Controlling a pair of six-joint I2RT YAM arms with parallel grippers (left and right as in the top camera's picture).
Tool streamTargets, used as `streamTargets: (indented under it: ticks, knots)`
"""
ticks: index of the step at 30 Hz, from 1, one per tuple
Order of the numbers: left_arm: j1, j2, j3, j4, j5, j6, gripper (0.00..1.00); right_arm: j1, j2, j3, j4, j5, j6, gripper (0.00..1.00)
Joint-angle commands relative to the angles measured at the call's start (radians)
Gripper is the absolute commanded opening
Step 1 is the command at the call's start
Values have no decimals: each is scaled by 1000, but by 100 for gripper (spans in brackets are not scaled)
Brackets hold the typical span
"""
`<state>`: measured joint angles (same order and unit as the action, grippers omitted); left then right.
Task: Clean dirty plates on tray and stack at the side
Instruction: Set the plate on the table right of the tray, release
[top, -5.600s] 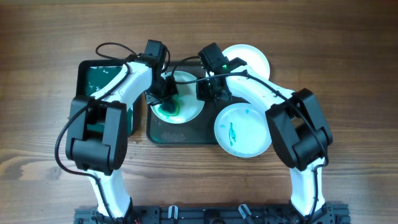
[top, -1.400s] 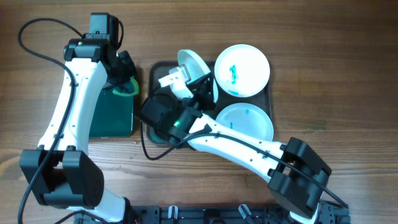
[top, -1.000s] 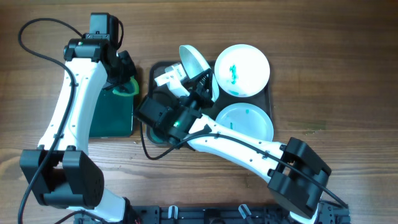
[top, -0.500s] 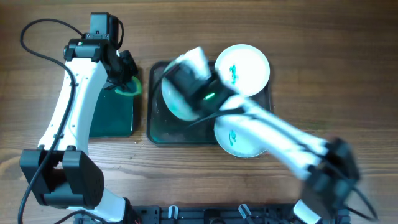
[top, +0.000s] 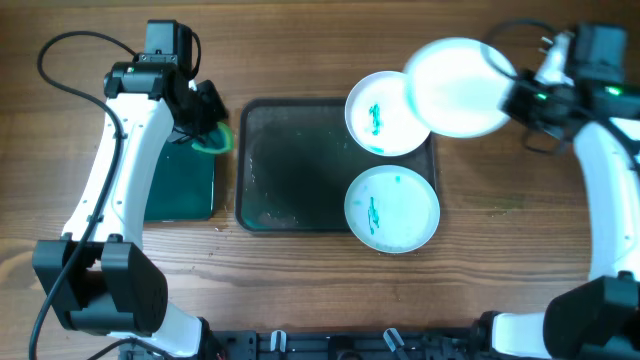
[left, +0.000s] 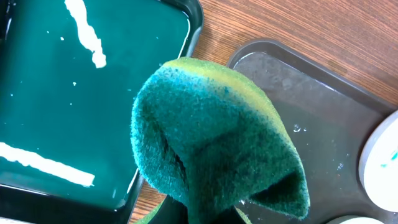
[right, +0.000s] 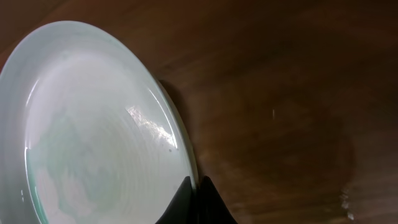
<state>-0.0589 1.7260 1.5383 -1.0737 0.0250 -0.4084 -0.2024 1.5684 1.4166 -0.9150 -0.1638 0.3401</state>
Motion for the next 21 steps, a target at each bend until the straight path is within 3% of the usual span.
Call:
streamTargets:
  ticks: [1, 10, 15, 21]
  knots:
    - [-5, -11, 14, 4, 12, 12, 4, -140, -7, -135, 50, -16, 27, 4]
    - [-5, -11, 14, 4, 12, 11, 4, -224, -3, -500, 428, 35, 34, 4]
    - [-5, -11, 14, 4, 12, 12, 4, -224, -3, -567, 502, 81, 54, 6]
    - [-5, -11, 14, 4, 12, 12, 4, -223, -3, -538, 442, -46, -9, 50]
